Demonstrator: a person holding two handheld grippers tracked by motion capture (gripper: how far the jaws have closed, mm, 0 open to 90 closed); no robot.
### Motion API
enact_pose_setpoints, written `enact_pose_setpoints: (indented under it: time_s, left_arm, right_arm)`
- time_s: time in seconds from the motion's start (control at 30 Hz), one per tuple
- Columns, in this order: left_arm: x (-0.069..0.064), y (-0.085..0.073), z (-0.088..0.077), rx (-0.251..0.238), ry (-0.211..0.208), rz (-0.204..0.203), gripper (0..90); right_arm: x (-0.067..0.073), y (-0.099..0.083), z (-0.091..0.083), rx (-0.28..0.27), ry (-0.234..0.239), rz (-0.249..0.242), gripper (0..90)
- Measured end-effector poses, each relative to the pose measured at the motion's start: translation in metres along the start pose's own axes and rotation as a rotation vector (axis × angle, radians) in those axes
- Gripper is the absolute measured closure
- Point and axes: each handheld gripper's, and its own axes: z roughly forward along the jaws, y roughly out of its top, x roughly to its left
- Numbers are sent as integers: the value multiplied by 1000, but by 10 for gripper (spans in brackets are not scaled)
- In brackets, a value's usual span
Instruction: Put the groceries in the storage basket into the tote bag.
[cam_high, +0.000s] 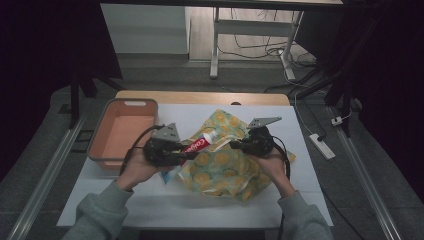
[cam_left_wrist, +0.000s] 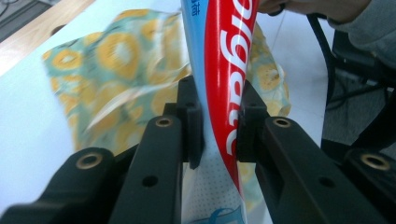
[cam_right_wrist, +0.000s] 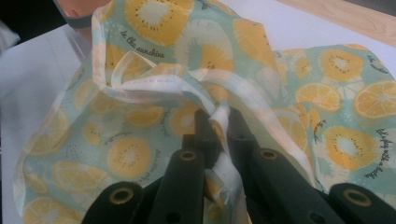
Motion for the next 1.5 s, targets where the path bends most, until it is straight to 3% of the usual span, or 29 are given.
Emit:
enact_pose_setpoints:
  time_s: [0.17,0.3,0.47,0.63,0.77,1.03,1.2,1.27,1.43,1.5]
  left_arm:
    - [-8,18,28,-10,-19,55,754]
    - [-8,24,47,-53,-49,60,753]
    - [-6,23,64,-114,-58,43,752]
    - [-3,13,79,-157,-34,53,751]
    - [1,2,91,-113,-43,67,751]
    - [3,-15,108,35,4,104,750]
    - [7,-16,116,90,22,85,750]
    - [10,-16,119,113,34,57,749]
    - [15,-13,132,191,101,17,746]
    - [18,-11,138,207,108,-2,746]
  right_arm:
    - [0,0,-1,-4,2,3,863]
    - [-3,-1,-4,-17,9,21,862]
    - [-6,-2,-7,-42,26,47,863]
    - [-7,-2,-7,-48,33,58,863]
    - [-8,-3,-8,-49,24,66,863]
    - [-15,-4,-17,-121,41,129,864]
    - [-12,-1,-23,-149,38,123,864]
    - [-9,0,-25,-156,43,115,864]
    - [1,6,-26,-167,56,84,864]
    - [6,8,-25,-165,60,71,864]
